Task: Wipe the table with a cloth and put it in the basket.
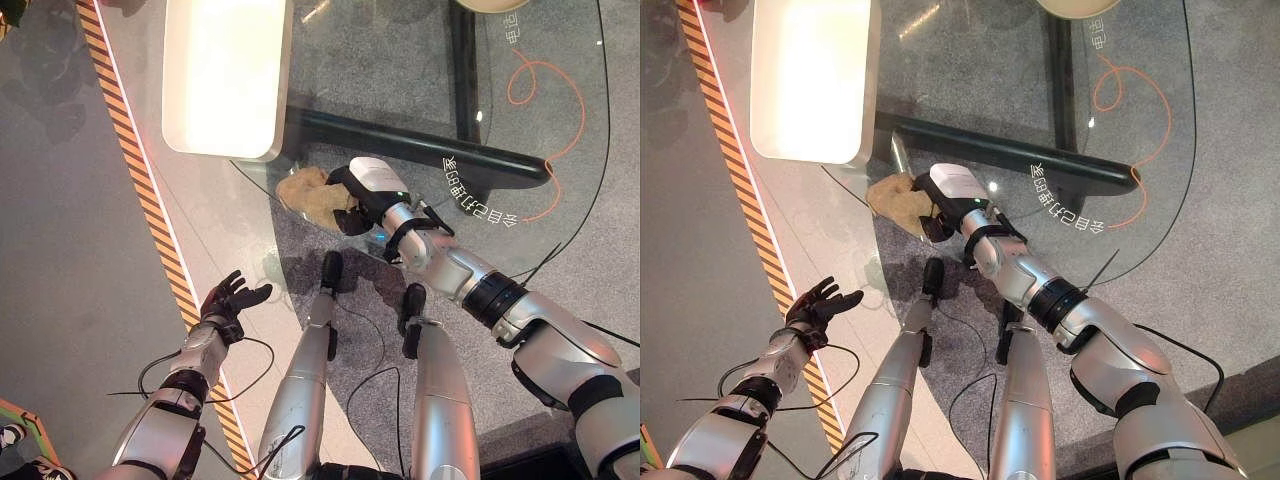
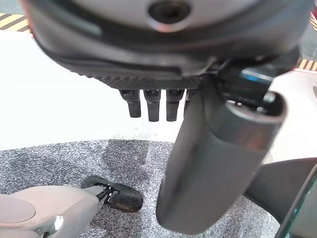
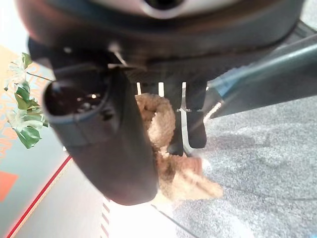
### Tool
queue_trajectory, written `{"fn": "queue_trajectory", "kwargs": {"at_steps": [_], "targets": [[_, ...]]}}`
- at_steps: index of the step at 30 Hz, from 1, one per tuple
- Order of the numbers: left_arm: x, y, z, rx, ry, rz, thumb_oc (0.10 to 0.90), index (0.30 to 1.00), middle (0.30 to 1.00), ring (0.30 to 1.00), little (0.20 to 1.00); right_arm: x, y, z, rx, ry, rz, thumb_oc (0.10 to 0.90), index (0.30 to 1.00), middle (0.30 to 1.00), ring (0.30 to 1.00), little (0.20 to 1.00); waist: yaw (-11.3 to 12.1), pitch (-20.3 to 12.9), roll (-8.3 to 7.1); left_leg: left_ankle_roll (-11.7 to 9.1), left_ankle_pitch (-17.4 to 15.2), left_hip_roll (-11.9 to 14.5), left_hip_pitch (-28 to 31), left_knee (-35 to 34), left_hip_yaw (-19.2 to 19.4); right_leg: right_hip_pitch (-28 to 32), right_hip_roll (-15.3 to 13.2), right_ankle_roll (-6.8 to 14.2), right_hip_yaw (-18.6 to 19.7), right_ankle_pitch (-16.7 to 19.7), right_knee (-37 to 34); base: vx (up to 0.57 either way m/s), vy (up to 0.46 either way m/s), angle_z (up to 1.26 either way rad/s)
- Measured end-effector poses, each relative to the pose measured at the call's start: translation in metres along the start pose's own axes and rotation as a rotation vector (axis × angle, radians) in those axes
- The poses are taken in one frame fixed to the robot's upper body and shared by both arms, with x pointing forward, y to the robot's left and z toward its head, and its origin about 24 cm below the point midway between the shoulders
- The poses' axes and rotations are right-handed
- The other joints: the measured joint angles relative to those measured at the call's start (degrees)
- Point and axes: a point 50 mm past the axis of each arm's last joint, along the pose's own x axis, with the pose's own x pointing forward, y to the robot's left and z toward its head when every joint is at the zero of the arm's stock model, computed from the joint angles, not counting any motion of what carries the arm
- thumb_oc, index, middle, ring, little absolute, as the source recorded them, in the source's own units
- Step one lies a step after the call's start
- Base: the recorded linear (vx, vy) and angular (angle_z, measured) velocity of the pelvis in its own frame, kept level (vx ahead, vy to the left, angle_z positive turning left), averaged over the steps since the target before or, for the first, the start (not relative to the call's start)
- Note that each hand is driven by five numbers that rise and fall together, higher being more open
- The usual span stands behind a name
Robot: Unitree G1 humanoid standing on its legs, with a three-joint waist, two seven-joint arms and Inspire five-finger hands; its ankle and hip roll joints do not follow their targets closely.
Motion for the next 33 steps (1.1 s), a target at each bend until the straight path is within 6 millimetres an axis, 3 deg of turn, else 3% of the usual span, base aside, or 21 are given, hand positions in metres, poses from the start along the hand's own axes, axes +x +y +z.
{"fn": "queue_trajectory", "kwargs": {"at_steps": [10,16,23,33], "targets": [[0.0,0.002,0.007,-0.018,-0.066,0.038,0.8,0.9,0.9,0.9,0.9,0.0,-0.01,-0.004,0.076,0.032,-0.123,0.1,0.3,0.3,0.3,0.2,0.0,0.0,0.0,0.2,0.2,0.0,0.1,0.2,0.0,0.2,0.0,0.0,0.0,0.0,0.1,0.0,0.0,0.0],[-0.002,0.014,0.035,-0.204,-0.229,0.237,0.8,0.9,0.9,0.9,0.9,-0.006,-0.03,-0.024,0.286,0.147,-0.349,0.1,0.3,0.3,0.3,0.2,0.0,0.0,-0.03,0.0,0.0,0.1,0.1,0.9,-0.2,0.5,-0.1,0.0,-0.1,0.0,0.4,0.01,-0.036,0.01],[-0.009,0.018,0.068,-0.368,-0.396,0.38,0.8,0.9,0.9,0.9,0.9,-0.018,-0.051,-0.035,0.411,0.202,-0.573,0.1,0.3,0.3,0.3,0.2,-0.2,0.0,-0.14,0.0,0.0,0.0,-0.1,0.9,-0.2,0.5,0.1,0.1,-0.1,0.1,-0.2,0.0,0.0,0.0],[-0.031,-0.003,0.119,-0.507,-0.675,0.351,0.8,0.9,0.9,0.9,0.9,-0.048,-0.045,-0.031,0.535,0.172,-0.685,0.1,0.3,0.3,0.3,0.2,-2.9,0.2,-1.47,0.7,-0.4,-0.1,-1.7,1.0,-0.1,-0.2,0.2,0.7,0.1,0.6,-2.1,0.0,0.0,0.0]]}}
